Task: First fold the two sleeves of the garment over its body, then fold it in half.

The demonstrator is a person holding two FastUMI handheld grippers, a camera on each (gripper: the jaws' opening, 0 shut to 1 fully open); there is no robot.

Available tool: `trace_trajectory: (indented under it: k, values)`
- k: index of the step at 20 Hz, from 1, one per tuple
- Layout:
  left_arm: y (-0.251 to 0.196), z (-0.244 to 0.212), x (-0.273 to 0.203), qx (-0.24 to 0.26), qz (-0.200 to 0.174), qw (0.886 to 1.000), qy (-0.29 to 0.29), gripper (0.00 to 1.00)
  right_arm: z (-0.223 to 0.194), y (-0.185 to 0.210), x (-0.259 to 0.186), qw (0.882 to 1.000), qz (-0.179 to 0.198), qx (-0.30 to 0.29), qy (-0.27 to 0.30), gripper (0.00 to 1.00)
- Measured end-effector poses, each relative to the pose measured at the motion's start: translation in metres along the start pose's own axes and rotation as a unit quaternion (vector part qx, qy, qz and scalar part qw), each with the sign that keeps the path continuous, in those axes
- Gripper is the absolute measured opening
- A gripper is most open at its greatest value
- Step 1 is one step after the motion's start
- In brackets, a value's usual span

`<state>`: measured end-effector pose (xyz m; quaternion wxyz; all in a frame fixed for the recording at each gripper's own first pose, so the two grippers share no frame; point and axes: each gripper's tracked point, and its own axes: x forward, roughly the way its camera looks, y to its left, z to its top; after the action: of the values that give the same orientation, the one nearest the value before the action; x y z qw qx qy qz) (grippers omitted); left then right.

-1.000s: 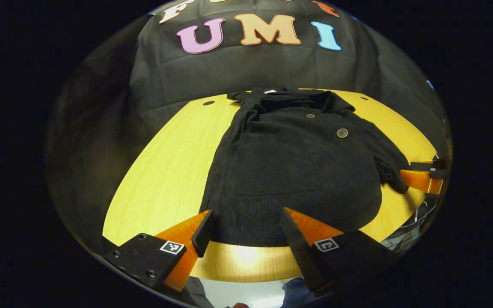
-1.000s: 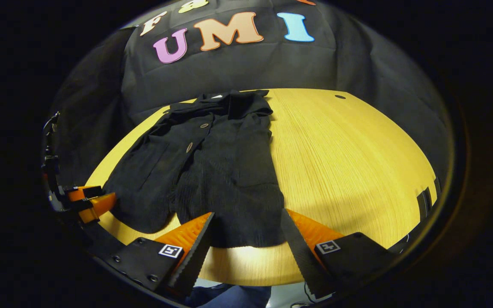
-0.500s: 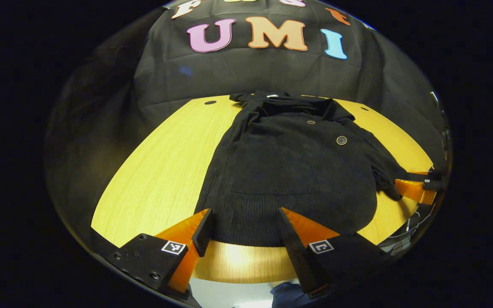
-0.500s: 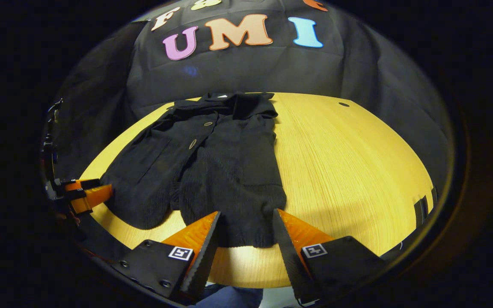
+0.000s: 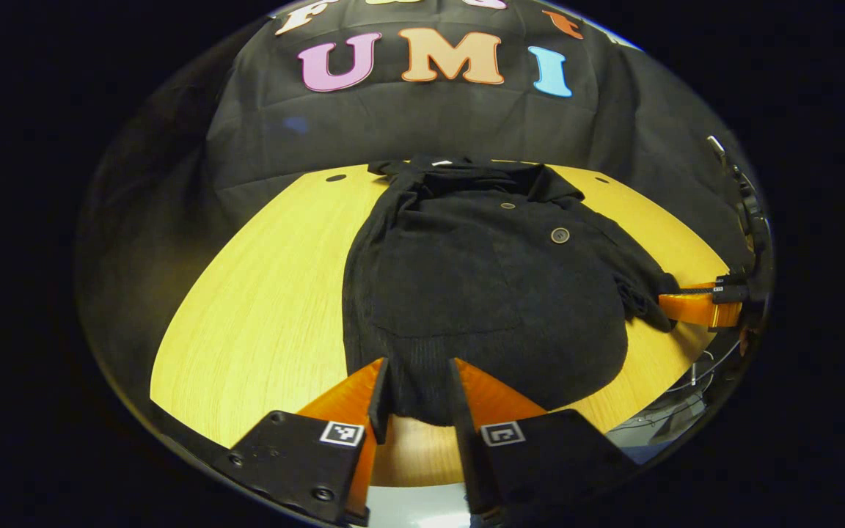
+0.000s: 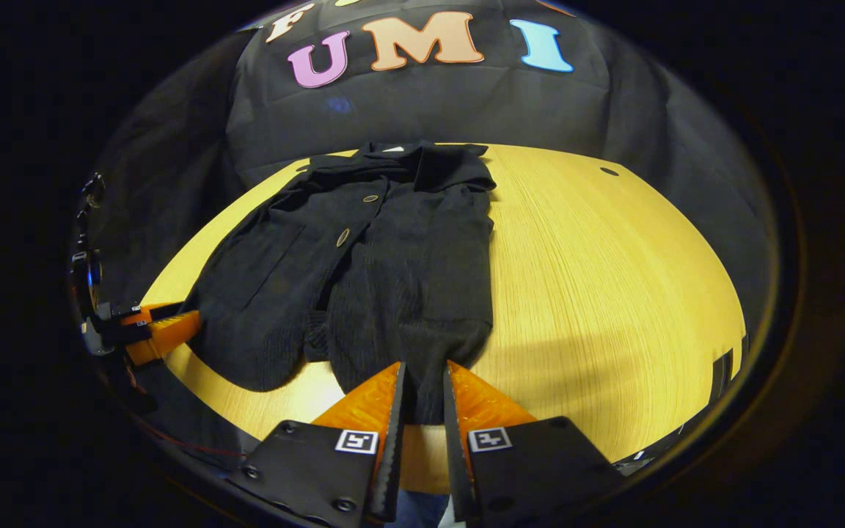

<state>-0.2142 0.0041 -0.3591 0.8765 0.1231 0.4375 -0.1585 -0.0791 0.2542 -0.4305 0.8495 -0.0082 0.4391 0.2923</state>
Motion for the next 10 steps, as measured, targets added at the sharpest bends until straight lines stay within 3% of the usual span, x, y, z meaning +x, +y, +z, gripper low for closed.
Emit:
trace_trajectory:
  k: [1,6,10]
  values:
    - [-0.0019,-0.0003,-0.0006,0.002,-0.003,1.000,0.002,0.38,0.0016,-0.0010,0.0010,1.000,0.000,-0.004,-0.006,0.20]
    - [-0.0094,0.0005,0.0013,0.000,-0.014,1.000,0.016,0.10,-0.0017,0.0000,0.0011,1.000,0.014,0.001,-0.007,0.17]
    - [-0.0100,0.0006,0.0006,0.021,-0.007,1.000,0.010,0.04,-0.0009,0.0018,0.0007,0.999,0.041,0.010,0.009,0.10]
